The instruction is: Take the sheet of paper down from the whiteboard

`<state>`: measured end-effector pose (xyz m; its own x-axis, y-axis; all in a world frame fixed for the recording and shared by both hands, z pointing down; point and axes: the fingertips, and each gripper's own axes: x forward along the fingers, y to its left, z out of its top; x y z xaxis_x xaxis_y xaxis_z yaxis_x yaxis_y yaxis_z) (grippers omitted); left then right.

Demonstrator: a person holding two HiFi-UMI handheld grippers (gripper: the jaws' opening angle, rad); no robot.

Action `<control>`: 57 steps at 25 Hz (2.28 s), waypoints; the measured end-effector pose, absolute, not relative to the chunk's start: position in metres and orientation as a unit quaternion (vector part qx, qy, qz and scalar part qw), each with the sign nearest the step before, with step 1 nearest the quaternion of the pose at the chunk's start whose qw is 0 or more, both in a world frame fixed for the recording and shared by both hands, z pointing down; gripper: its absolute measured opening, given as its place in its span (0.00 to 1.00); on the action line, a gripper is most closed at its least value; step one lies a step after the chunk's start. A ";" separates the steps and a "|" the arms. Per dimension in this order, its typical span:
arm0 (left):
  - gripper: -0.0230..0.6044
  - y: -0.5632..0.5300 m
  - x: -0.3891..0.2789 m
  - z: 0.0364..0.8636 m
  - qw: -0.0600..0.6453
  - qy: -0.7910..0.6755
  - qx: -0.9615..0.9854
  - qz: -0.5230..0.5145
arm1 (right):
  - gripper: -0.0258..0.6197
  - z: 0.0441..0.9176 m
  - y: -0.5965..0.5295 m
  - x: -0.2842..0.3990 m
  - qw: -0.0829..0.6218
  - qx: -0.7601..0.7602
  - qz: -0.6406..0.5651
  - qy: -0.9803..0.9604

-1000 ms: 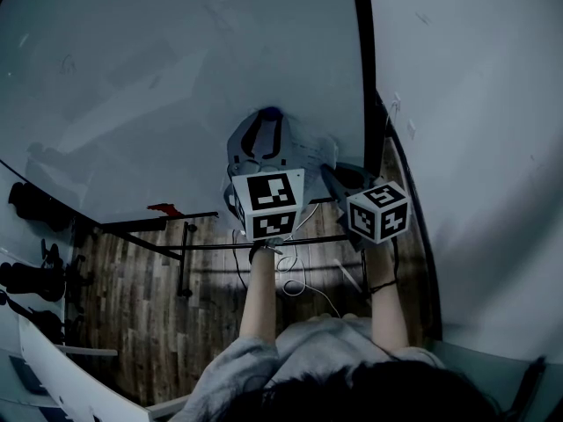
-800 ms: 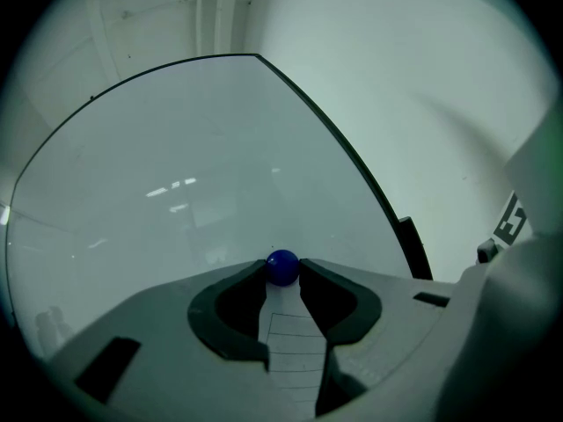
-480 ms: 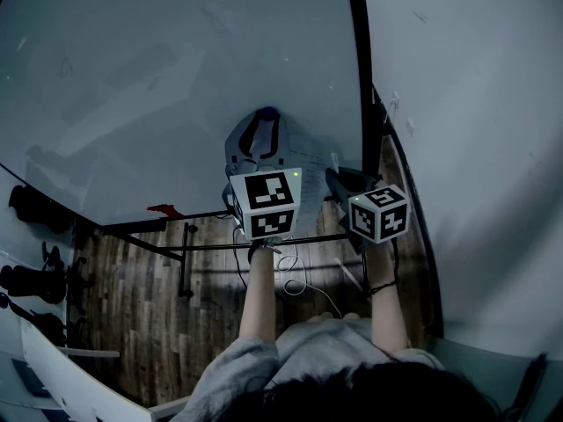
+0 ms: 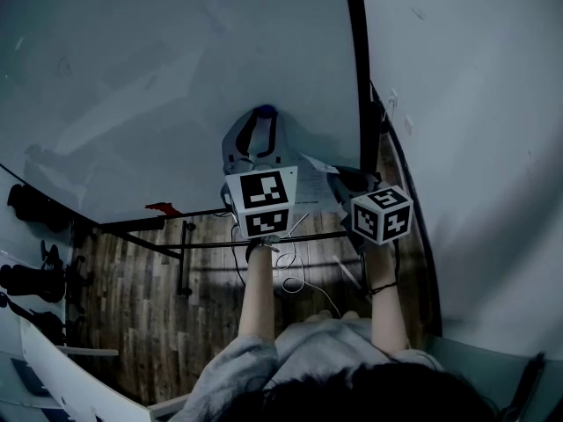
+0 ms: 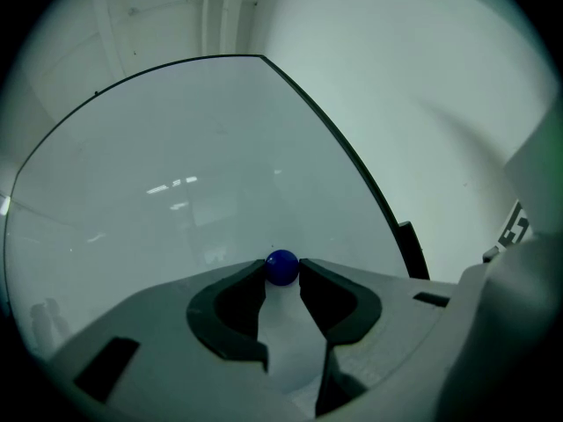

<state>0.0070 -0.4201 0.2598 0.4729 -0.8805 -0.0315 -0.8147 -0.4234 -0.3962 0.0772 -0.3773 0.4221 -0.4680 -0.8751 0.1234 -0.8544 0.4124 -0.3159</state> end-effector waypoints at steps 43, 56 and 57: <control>0.05 -0.340 -0.067 0.362 -0.040 0.484 -0.873 -0.030 | 0.04 0.410 -0.315 0.090 -0.038 -0.496 -0.081 0.863; 0.05 -0.316 -0.074 0.371 -0.052 0.497 -0.866 -0.021 | 0.04 0.398 -0.302 0.089 -0.037 -0.486 -0.046 0.872; 0.05 -0.316 -0.074 0.371 -0.051 0.498 -0.865 -0.020 | 0.04 0.397 -0.302 0.089 -0.037 -0.485 -0.045 0.872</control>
